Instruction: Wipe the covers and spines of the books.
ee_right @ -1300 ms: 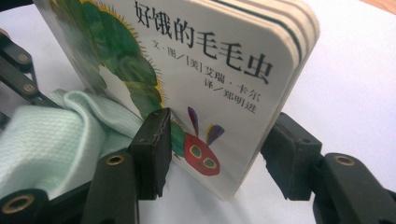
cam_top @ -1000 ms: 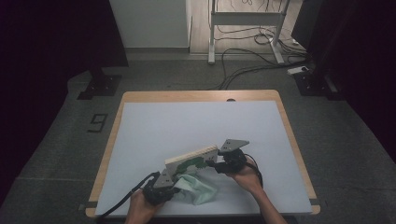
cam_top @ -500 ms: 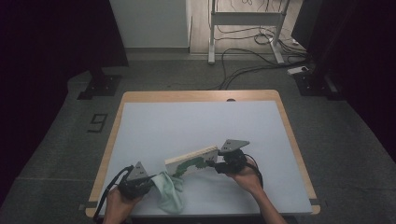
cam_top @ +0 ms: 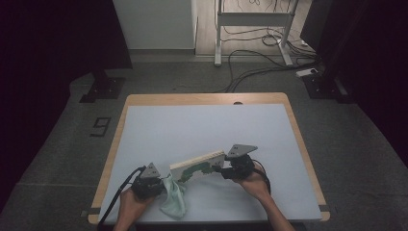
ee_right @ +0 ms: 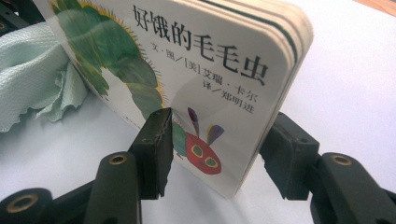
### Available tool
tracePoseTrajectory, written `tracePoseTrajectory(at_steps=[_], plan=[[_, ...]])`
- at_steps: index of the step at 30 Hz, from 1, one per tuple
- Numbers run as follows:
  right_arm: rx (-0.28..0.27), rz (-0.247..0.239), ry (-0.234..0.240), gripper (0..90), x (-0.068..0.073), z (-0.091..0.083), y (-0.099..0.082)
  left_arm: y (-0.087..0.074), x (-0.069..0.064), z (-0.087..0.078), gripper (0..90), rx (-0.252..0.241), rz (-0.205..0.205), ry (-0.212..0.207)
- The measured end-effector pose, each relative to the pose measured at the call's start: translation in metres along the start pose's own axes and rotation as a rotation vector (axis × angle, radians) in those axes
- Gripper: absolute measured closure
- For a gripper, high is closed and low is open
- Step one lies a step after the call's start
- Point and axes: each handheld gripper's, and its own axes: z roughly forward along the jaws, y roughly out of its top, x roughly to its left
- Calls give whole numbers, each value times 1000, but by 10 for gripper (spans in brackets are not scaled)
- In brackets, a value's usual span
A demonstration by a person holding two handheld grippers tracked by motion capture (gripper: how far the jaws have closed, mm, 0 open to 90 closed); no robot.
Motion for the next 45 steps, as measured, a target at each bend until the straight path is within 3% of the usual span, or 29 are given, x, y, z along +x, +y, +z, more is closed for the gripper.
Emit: tracePoseTrajectory(at_steps=[7, 28, 35, 45], plan=[[-6, -1, -1, 452, 1, 0, -1, 9, 1, -17, 805, -64, 0, 0], [-3, -1, -2, 449, 2, -1, -1, 54, -11, -70, 805, -142, 57, 29], [-6, 4, -3, 450, 2, 0, -1, 52, -11, -66, 805, -140, 47, 35], [-9, 5, -3, 450, 2, -1, -2, 37, -5, -42, 804, -90, 21, 29]])
